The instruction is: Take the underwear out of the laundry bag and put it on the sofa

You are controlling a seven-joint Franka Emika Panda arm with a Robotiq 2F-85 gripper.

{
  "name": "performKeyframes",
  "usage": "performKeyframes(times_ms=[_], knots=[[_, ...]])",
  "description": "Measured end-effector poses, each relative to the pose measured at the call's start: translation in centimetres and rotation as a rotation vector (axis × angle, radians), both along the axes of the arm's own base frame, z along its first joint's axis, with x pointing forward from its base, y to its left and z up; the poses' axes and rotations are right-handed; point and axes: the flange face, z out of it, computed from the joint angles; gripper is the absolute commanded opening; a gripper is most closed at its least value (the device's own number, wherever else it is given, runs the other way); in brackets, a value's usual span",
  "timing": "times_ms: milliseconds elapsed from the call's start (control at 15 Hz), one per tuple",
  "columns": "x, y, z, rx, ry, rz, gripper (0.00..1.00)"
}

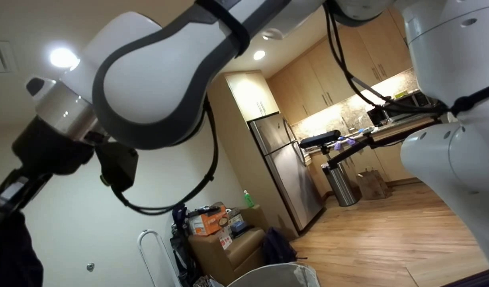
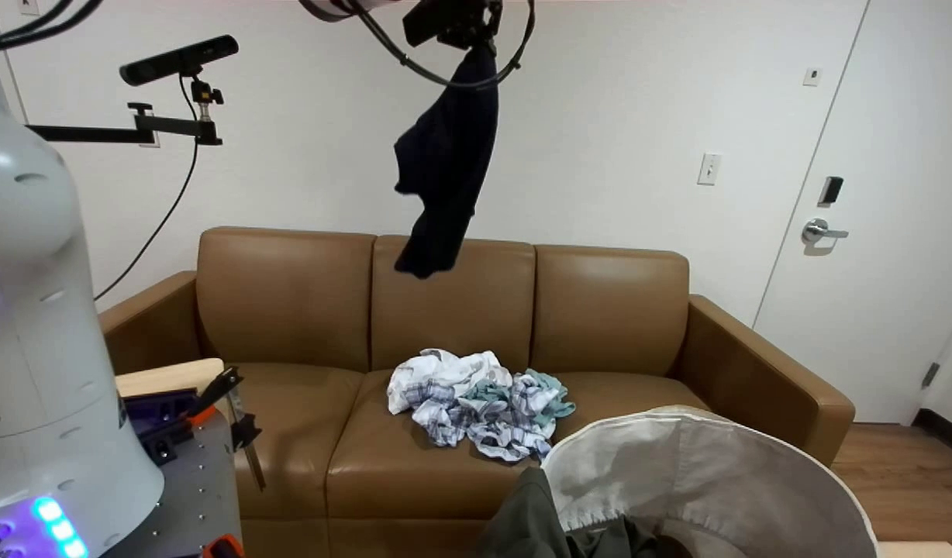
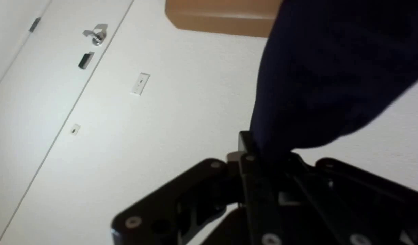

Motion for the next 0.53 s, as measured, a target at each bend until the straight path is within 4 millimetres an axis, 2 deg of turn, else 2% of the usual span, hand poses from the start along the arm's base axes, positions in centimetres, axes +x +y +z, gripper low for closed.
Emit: performKeyframes(times_ms=[133,333,467,533], knots=[[-0.1,3.7,-3.7,0.027,0.091,0.062,0.04],[-0.8,10.3,-10.3,0.029,0.237,0.180,0.04],[-0.6,12.2,-12.9,0.005,0.298,0.226,0.04],[0.0,11.9,-12.8,-0.016,0.290,0.230,0.04]])
